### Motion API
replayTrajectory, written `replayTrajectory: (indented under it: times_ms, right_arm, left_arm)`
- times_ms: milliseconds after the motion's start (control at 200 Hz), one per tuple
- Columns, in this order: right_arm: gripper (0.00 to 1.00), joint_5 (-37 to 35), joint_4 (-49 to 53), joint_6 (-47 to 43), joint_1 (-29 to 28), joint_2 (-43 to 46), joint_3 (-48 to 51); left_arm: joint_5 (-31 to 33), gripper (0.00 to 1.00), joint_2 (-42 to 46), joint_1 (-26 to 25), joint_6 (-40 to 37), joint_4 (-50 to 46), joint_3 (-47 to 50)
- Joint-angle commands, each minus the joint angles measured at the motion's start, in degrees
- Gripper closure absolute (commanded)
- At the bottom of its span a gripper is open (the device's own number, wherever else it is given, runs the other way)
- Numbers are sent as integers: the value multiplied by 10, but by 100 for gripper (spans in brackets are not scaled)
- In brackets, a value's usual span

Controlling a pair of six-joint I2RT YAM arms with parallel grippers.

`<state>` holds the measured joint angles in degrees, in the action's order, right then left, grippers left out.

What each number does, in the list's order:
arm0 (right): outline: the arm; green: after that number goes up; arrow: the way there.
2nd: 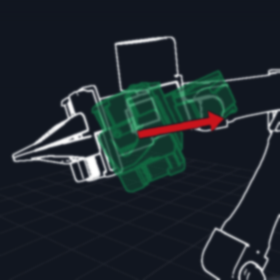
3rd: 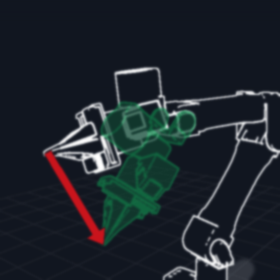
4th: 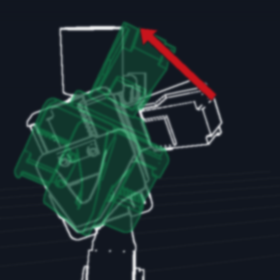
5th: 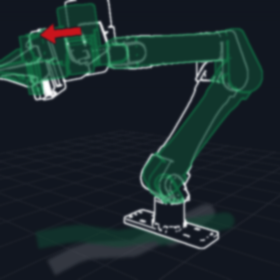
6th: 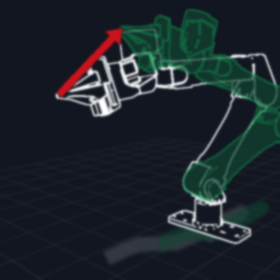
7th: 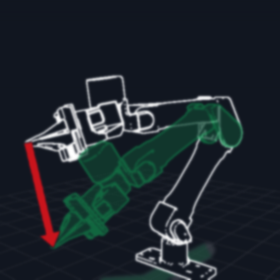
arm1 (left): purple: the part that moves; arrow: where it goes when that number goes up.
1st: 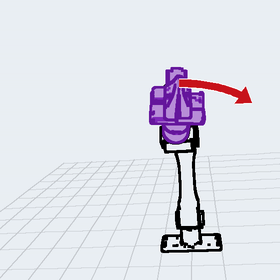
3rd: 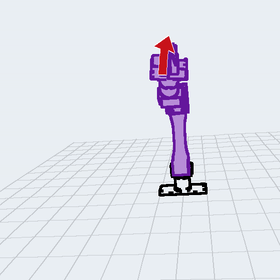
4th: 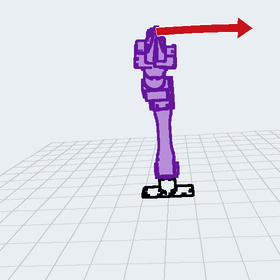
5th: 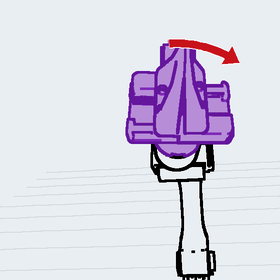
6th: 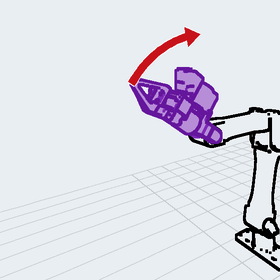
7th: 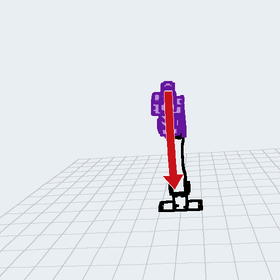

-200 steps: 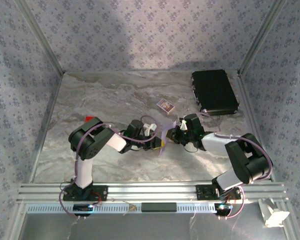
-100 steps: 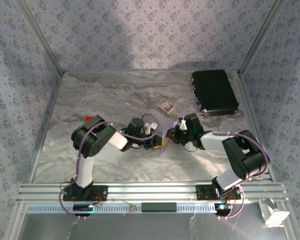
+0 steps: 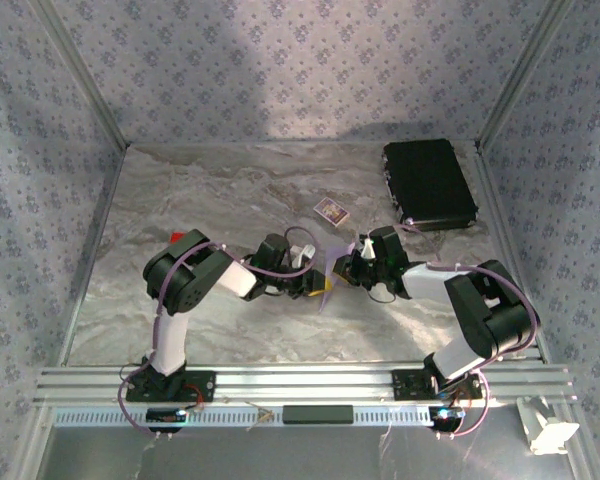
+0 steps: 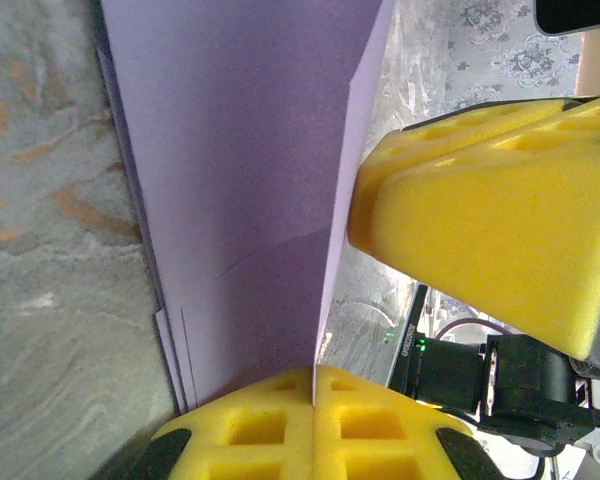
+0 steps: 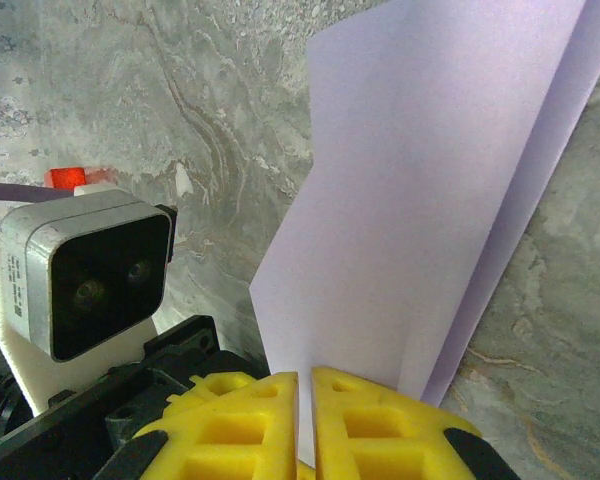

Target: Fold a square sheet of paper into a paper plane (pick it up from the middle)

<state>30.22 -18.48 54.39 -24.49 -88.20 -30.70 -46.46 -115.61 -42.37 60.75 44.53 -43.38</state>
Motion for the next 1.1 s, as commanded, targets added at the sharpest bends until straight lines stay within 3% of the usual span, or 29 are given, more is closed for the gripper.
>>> replayTrajectory:
  times_ms: [0, 1099]
  right_arm:
    - [87, -6, -1, -5, 4, -9, -8]
    - [88, 9, -13, -13, 15, -77, -36]
  left_arm:
    - [44, 100, -33, 4, -24, -87, 14]
    - [81, 100, -23, 4, -23, -171, 6]
